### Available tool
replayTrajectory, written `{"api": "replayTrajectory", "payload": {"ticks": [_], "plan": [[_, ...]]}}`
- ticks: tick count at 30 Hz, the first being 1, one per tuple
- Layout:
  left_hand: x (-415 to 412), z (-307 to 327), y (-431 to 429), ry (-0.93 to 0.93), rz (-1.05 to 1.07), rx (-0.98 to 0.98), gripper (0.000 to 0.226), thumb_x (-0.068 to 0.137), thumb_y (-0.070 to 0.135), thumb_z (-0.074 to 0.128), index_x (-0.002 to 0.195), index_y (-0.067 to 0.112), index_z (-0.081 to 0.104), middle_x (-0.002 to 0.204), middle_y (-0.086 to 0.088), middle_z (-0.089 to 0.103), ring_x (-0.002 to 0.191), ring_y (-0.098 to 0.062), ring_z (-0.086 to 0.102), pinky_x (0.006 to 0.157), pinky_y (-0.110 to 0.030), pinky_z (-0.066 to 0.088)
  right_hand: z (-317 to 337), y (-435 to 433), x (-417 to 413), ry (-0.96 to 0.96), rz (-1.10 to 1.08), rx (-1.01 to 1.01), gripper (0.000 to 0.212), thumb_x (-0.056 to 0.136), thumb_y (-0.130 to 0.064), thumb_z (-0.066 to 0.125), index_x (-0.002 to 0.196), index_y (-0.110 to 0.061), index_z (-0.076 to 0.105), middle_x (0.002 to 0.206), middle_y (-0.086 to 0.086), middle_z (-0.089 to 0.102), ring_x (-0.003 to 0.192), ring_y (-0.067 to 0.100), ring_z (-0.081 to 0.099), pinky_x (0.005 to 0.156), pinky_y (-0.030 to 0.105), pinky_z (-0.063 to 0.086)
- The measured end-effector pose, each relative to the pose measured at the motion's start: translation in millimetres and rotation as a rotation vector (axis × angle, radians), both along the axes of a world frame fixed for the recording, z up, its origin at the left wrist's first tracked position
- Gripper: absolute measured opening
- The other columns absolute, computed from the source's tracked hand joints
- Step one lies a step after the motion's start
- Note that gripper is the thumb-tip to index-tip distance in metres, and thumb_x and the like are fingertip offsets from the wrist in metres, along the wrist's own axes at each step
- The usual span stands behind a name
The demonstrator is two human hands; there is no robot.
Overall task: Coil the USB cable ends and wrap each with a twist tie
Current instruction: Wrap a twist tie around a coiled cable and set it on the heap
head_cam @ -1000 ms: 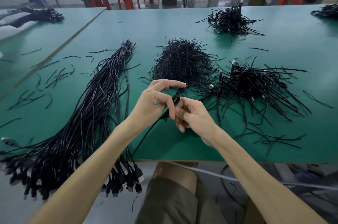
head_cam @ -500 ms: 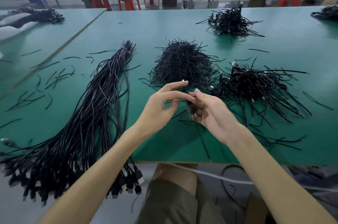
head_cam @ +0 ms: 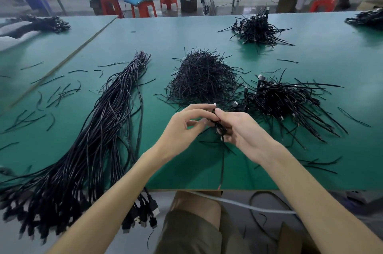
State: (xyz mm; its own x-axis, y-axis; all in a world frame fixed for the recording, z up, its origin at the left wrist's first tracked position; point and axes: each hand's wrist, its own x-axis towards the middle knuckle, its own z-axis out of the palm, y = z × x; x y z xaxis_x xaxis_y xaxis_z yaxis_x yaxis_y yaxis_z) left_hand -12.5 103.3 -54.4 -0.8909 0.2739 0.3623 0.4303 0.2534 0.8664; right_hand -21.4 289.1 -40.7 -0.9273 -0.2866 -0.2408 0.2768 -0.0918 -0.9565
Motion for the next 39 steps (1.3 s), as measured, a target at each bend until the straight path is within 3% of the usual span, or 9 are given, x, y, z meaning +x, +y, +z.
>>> {"api": "replayTrajectory", "payload": {"ticks": [3, 6, 8, 11, 17, 23, 31, 35, 39], "plan": [[-9, 3, -4, 0.039, 0.115, -0.056, 0.034, 0.096, -0.006, 0.056, 0.105, 0.019, 0.077, 0.124, 0.006, 0.068, 0.114, -0.013, 0.065, 0.088, -0.024, 0.053, 3, 8, -6, 0.121, -0.147, 0.196, 0.022, 0.098, -0.029, 0.065, 0.111, -0.012, 0.071, 0.094, 0.000, 0.077, 0.074, 0.009, 0.059, 0.060, 0.023, 0.041], [-27, 7, -10, 0.082, 0.306, -0.183, 0.033, 0.096, -0.006, 0.054, 0.103, 0.020, 0.073, 0.114, 0.005, 0.066, 0.100, -0.005, 0.065, 0.081, -0.014, 0.047, 5, 25, -18, 0.432, -0.301, 0.715, 0.031, 0.096, -0.027, 0.068, 0.123, -0.013, 0.063, 0.107, 0.001, 0.070, 0.094, 0.013, 0.063, 0.082, 0.026, 0.047], [-44, 9, -14, 0.065, 0.429, -0.282, 0.029, 0.097, -0.002, 0.054, 0.109, 0.019, 0.069, 0.112, 0.001, 0.062, 0.091, -0.006, 0.061, 0.086, -0.018, 0.048, 4, 37, -24, 0.591, -0.389, 0.966, 0.031, 0.098, -0.025, 0.065, 0.125, -0.011, 0.062, 0.115, 0.003, 0.060, 0.096, 0.016, 0.059, 0.085, 0.028, 0.045], [-69, 10, -20, 0.012, 0.526, -0.418, 0.023, 0.100, 0.008, 0.057, 0.121, 0.012, 0.064, 0.114, -0.004, 0.056, 0.091, -0.016, 0.059, 0.098, -0.036, 0.049, -5, 51, -36, 0.617, -0.422, 1.164, 0.036, 0.099, -0.021, 0.064, 0.131, -0.010, 0.056, 0.123, 0.007, 0.052, 0.105, 0.023, 0.056, 0.080, 0.036, 0.051], [-91, 0, -14, -0.038, 0.538, -0.609, 0.023, 0.102, 0.023, 0.059, 0.122, 0.011, 0.059, 0.119, -0.007, 0.057, 0.103, -0.026, 0.059, 0.092, -0.047, 0.052, -35, 58, -39, 0.656, -0.433, 1.240, 0.032, 0.099, -0.015, 0.063, 0.127, -0.005, 0.055, 0.120, 0.012, 0.054, 0.111, 0.027, 0.053, 0.087, 0.043, 0.052], [-94, -11, -11, -0.008, 0.604, -0.568, 0.009, 0.100, 0.015, 0.060, 0.107, 0.009, 0.061, 0.109, -0.007, 0.060, 0.098, -0.027, 0.058, 0.088, -0.047, 0.052, -32, 60, -47, 0.702, -0.411, 1.369, 0.031, 0.098, -0.007, 0.063, 0.128, -0.004, 0.055, 0.121, 0.014, 0.055, 0.109, 0.028, 0.053, 0.088, 0.040, 0.049], [-78, -5, -36, 0.079, 0.589, -0.575, 0.019, 0.100, 0.009, 0.055, 0.117, 0.010, 0.064, 0.115, -0.006, 0.057, 0.099, -0.024, 0.060, 0.090, -0.044, 0.053, -26, 50, -41, 0.609, -0.418, 1.306, 0.042, 0.098, -0.002, 0.059, 0.138, -0.010, 0.051, 0.130, 0.012, 0.051, 0.117, 0.028, 0.047, 0.098, 0.039, 0.039], [-77, 3, -70, 0.084, 0.742, -0.838, 0.034, 0.093, -0.005, 0.055, 0.127, -0.001, 0.056, 0.128, -0.020, 0.052, 0.113, -0.034, 0.052, 0.100, -0.047, 0.047, -22, 32, -27, 0.682, -0.475, 1.312, 0.045, 0.094, 0.001, 0.058, 0.137, -0.011, 0.053, 0.133, 0.011, 0.048, 0.124, 0.029, 0.040, 0.106, 0.042, 0.030], [-72, 2, -101, -0.146, 0.896, -1.126, 0.038, 0.094, 0.004, 0.054, 0.129, -0.006, 0.044, 0.136, -0.027, 0.041, 0.123, -0.043, 0.042, 0.106, -0.051, 0.035, -22, 9, -15, 0.784, -0.416, 1.351, 0.043, 0.093, -0.003, 0.058, 0.135, -0.015, 0.056, 0.137, 0.006, 0.047, 0.132, 0.026, 0.035, 0.111, 0.042, 0.025]]}}
